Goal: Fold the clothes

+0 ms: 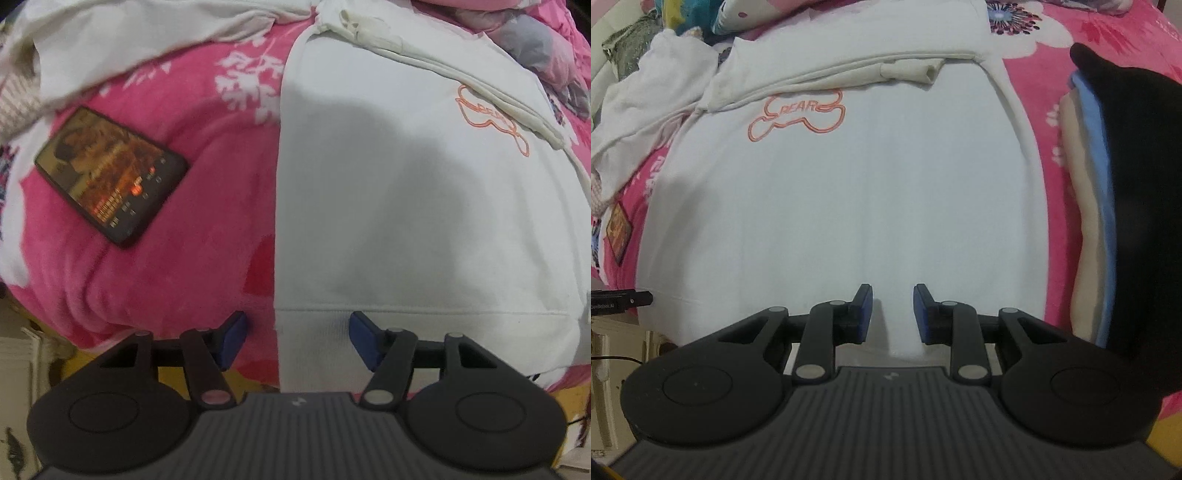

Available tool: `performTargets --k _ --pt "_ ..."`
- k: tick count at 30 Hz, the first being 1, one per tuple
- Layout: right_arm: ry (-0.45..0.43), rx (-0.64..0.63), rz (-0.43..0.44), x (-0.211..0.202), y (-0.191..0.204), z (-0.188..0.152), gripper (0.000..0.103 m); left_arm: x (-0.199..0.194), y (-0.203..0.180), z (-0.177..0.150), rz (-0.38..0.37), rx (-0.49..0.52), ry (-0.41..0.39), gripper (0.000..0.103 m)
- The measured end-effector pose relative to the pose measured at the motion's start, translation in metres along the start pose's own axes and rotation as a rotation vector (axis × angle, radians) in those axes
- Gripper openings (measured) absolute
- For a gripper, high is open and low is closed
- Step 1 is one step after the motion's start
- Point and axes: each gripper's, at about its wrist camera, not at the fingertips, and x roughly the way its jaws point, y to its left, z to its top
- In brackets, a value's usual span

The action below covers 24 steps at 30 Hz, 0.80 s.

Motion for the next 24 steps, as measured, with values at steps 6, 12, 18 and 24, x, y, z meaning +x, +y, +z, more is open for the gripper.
performTargets --k 6,12,18,24 --pt "0.075 0.072 -0.045 -0.006 -0.01 -0.036 0.024 -0.002 0.002 -0.003 -0.038 0.039 0.014 0.062" --pt "0.004 0.185 -0.096 -0.028 -0.031 -0.049 0.029 -0.002 -0.001 -0.004 -0.055 0.082 0.029 0.061" --pt "-0.059 0.318 -0.143 -0.022 -0.054 -0.049 0.046 0.001 0.002 -0.004 -0.066 0.093 0.025 0.061" --pt "-0.073 0.475 -0.075 -0.008 -0.072 -0.071 0.051 0.0 0.003 -0.007 -0.074 0.105 0.021 0.061"
